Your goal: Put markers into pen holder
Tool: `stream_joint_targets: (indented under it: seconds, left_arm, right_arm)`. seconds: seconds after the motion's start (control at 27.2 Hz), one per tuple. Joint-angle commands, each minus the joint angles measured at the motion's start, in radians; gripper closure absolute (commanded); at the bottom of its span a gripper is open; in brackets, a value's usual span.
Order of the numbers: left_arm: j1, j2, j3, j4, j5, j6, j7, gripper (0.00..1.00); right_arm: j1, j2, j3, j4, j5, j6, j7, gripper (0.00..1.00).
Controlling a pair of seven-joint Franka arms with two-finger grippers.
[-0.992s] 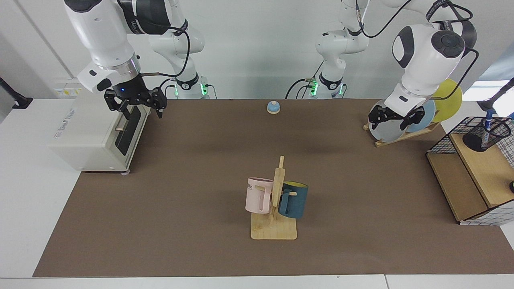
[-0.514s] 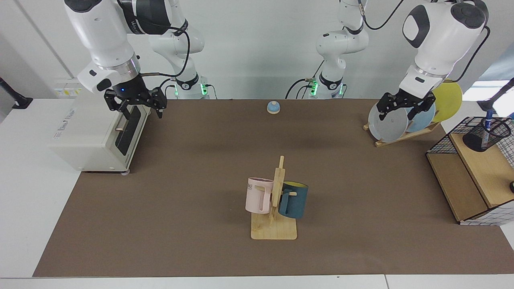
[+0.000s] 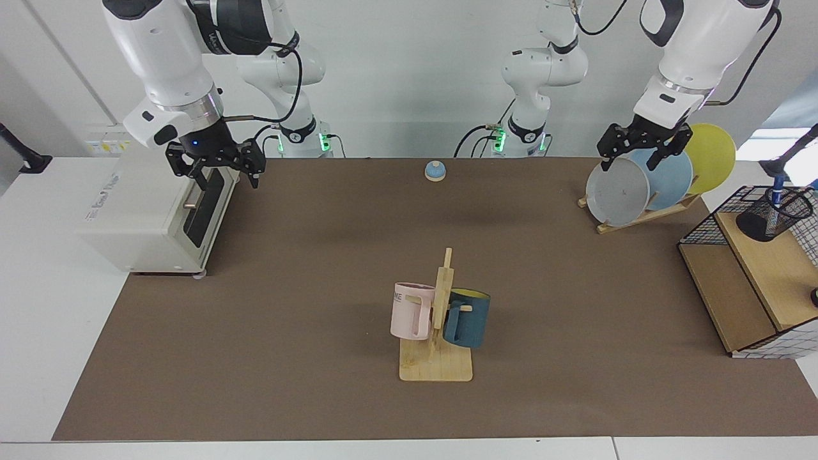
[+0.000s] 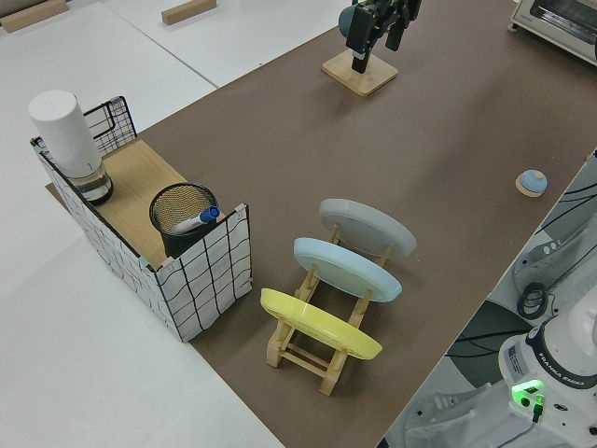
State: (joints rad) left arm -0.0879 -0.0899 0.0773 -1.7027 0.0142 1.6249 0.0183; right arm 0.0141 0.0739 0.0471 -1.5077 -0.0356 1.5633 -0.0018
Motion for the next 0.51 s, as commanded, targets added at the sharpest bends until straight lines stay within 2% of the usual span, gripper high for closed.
stream_joint_targets:
  seconds: [0.0,0.26,0.4,0.48]
  left_arm:
    - [-0.023,-0.002,0.018,-0.005,-0.011,0.070,-0.003,0.00]
    - [-0.012,0.007,0.016,-0.005,-0.010,0.102,0.061,0.00]
    - [0.066,0.015,-0.063,0.005,-0.013,0.099,0.058,0.00]
    - [0.080,0.019,-0.079,0.021,-0.010,0.090,0.058,0.00]
  right_arm:
    - [-0.016,-0.025,0.013,-0.029,-0.006,0.004,0.016,0.00]
    - [-0.016,-0.025,0.013,-0.029,-0.006,0.004,0.016,0.00]
    - [-0.016,-0.025,0.013,-0.029,-0.006,0.004,0.016,0.00]
    - [-0.016,-0.025,0.013,-0.029,-0.006,0.004,0.016,0.00]
